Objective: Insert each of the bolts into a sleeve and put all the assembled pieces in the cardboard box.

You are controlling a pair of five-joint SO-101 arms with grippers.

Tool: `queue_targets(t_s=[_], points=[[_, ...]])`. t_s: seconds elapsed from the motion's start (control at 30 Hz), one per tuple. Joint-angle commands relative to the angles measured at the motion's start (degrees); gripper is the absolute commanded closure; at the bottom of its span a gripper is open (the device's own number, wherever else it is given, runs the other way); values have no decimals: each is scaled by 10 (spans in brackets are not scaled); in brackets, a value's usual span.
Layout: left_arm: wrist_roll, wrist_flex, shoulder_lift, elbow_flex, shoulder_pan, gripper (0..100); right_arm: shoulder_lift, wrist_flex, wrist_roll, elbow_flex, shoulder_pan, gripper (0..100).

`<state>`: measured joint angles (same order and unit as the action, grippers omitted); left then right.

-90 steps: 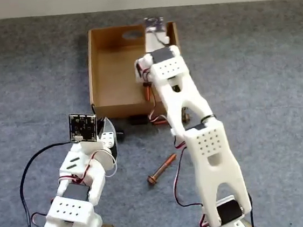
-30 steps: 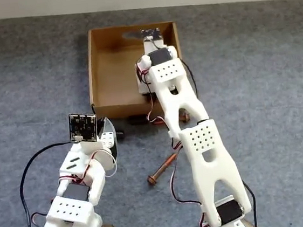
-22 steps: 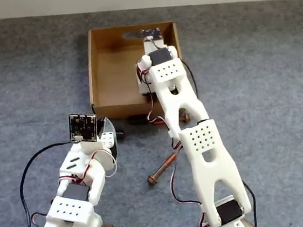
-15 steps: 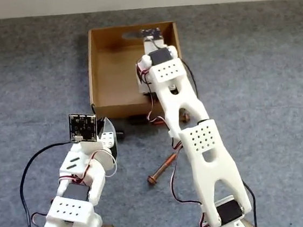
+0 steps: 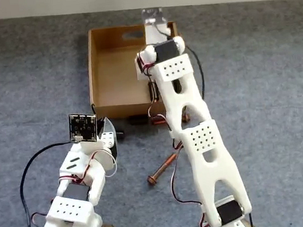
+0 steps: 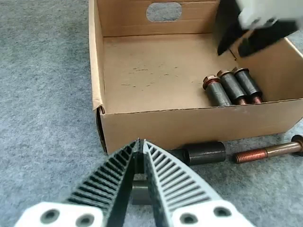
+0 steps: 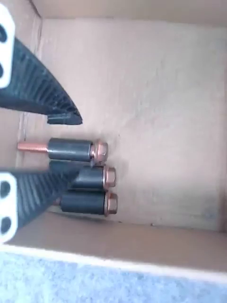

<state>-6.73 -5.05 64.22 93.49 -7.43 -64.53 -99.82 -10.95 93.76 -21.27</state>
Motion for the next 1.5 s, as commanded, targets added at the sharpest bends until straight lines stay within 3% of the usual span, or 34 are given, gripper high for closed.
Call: queue_targets(t_s=[0.0, 0.2, 0.43, 0.7, 1.0, 1.1, 1.27, 1.47], points=[[-2, 11, 11, -4, -3, 988, 19, -12, 4, 75, 15, 996], [-2, 11, 11, -4, -3, 988, 39, -14, 4, 69, 19, 961], [-2, 11, 11, -4, -3, 987, 164, -15, 4, 23, 9, 961], [-2, 11, 11, -7, 1, 987, 436, -10, 5, -339, -63, 961], [-6, 11, 11, -32, 135, 986, 596, 8, 68, -556, -145, 961], [-9, 10, 11, -43, 186, 986, 624, 45, 86, -652, -145, 961], [-104, 11, 11, -44, 259, 986, 709, 147, 99, -844, -162, 961], [-138, 11, 8, -44, 274, 986, 824, 349, 130, -1123, -226, 961]])
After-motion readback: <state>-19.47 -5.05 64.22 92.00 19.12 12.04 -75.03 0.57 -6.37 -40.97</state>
